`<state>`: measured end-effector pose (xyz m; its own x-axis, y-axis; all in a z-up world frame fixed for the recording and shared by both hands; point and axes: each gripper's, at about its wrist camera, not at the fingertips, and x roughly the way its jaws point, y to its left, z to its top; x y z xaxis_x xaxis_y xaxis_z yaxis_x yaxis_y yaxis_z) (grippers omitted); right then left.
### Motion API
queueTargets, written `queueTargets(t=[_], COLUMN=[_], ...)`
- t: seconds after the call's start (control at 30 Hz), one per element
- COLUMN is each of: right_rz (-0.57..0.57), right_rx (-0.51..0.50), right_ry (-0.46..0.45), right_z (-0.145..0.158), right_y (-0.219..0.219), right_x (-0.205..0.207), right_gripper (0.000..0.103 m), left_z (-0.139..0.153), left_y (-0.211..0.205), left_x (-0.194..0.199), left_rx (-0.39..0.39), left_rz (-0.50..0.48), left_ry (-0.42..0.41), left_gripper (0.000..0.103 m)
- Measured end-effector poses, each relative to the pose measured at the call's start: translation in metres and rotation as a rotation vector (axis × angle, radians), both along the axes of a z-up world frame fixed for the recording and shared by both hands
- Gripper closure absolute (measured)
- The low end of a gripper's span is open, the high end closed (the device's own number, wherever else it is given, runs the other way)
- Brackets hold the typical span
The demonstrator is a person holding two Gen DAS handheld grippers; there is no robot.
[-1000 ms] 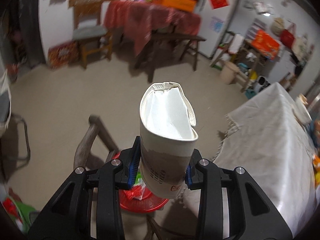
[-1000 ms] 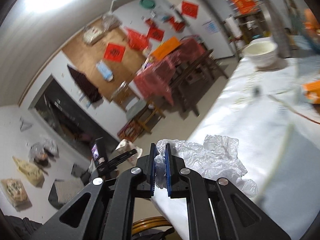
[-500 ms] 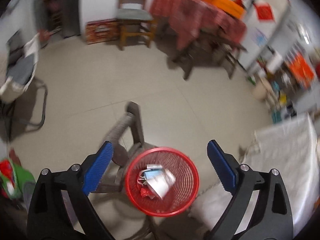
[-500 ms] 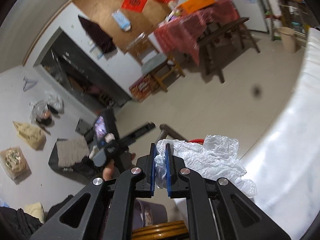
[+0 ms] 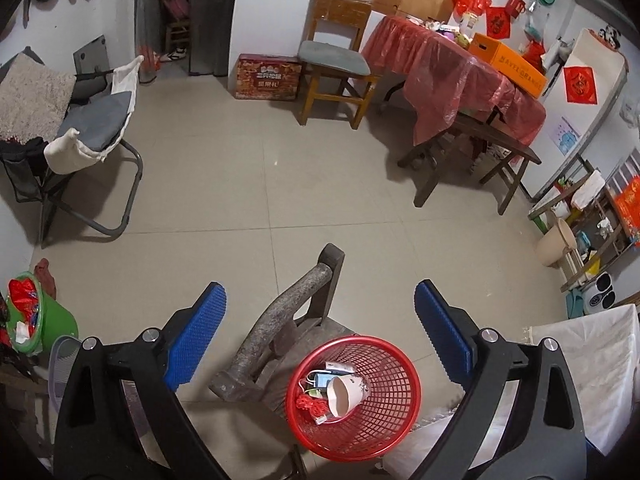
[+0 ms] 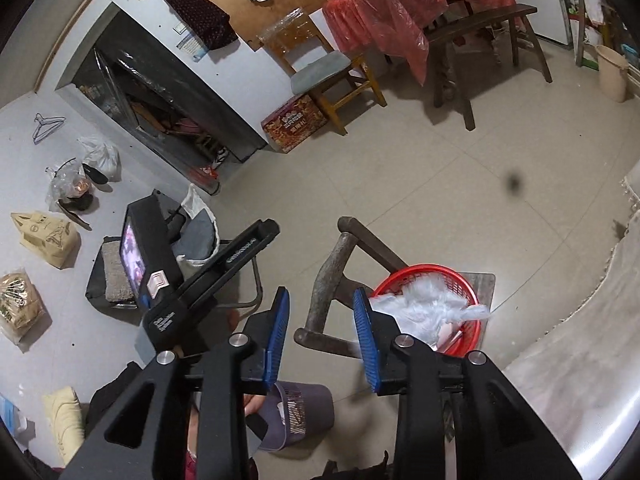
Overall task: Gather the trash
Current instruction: 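Open the right tool over the wastebasket to drop the plastic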
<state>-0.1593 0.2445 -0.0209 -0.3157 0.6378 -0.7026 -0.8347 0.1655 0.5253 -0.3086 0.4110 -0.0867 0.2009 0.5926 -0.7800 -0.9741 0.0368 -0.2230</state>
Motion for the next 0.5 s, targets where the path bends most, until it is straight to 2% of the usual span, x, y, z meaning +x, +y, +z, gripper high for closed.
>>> queueTargets(t=[0.2,0.33,0.5], right_rz=[-0.038,-0.079,-0.130], right_rx=[0.031,0.043,0.063], right_ry=[-0.055,-0.075,-0.120], right_z=[0.009,0.012,0.021], right_y=[-0.033,-0.053,-0.081], right_x=[0.011,0.017,0.023], right_gripper=[0.068,0.060,0.058], left_z=[0.000,0.001,0.008], left_y=[-0.006,-0.011,-0.019], left_x=[0.013,0.023,0.038], left_rx=[0.009,0.004,0.013], left_rz=[-0.036,-0.073,-0.123], left_ry=[0.007,-0.009,-0.019], left_gripper=[0.011,0.011,0.011])
